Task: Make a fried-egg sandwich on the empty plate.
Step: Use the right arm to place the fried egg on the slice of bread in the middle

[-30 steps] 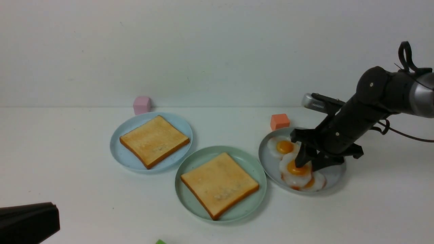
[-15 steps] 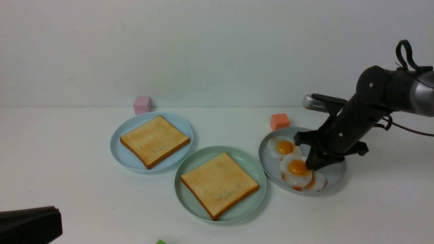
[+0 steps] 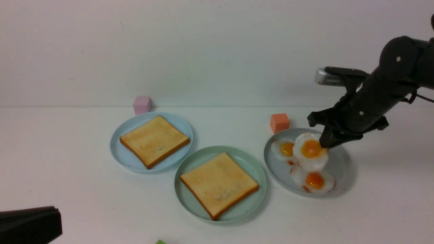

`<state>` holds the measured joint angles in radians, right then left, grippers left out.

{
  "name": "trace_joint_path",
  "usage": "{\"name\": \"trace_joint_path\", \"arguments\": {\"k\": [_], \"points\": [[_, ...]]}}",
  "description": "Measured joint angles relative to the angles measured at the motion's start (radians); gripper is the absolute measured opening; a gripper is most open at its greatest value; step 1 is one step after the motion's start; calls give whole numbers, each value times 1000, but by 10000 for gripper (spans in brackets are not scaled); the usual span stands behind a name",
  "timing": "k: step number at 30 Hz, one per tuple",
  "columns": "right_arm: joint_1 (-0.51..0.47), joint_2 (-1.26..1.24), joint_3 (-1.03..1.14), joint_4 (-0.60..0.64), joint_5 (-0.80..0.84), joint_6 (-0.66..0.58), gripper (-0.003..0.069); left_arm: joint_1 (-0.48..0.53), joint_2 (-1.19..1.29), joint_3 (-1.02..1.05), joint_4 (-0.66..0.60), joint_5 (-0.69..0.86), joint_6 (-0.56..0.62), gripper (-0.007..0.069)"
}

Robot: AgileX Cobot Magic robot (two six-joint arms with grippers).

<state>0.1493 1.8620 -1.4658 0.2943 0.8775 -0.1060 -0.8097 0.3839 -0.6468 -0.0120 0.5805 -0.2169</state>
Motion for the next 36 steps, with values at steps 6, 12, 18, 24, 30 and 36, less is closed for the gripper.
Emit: {"name": "trace_joint_path", "arguments": {"k": [6, 12, 18, 24, 30, 36], "points": [[57, -85, 1, 188, 73, -68, 60, 0, 0, 0, 48, 0, 0, -13], [219, -43, 1, 304, 43, -96, 60, 0, 0, 0, 99, 0, 0, -10], [278, 63, 2, 373, -60, -82, 60, 0, 0, 0, 106, 0, 1, -10], [279, 155, 5, 451, -97, -96, 60, 0, 0, 0, 107, 0, 1, -9], [279, 188, 5, 466, -130, -98, 108, 0, 0, 0, 111, 0, 1, -6], [279, 193, 5, 438, -214, -98, 336, 0, 0, 0, 111, 0, 1, -3]]}}
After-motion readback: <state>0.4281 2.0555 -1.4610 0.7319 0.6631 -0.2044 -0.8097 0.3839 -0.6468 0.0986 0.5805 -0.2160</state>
